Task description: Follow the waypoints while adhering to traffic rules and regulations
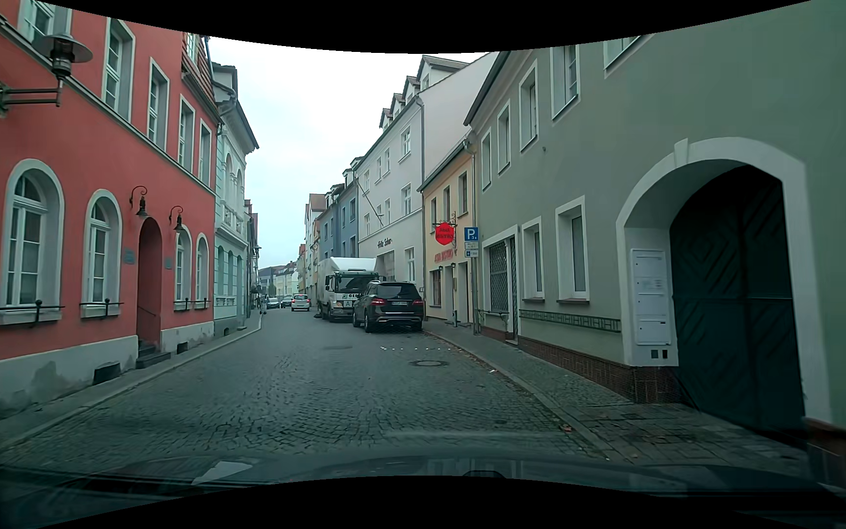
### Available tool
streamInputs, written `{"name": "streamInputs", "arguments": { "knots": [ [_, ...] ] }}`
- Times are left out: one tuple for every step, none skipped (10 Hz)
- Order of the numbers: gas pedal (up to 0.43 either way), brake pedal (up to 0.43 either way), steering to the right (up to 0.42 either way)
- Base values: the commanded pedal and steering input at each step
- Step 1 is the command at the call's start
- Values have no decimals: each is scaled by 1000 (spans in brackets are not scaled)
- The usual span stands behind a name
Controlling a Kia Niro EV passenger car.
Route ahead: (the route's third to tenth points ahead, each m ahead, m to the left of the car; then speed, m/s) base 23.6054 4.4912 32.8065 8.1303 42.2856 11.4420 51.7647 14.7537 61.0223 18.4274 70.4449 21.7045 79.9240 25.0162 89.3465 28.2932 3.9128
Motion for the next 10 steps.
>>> {"name": "streamInputs", "arguments": {
  "knots": [
    [0,116,-56],
    [0,134,-63],
    [0,134,-65],
    [0,140,-65],
    [0,152,-67],
    [0,152,-68],
    [0,159,-70],
    [0,165,-72],
    [0,165,-75],
    [0,171,-78]
  ]
}}
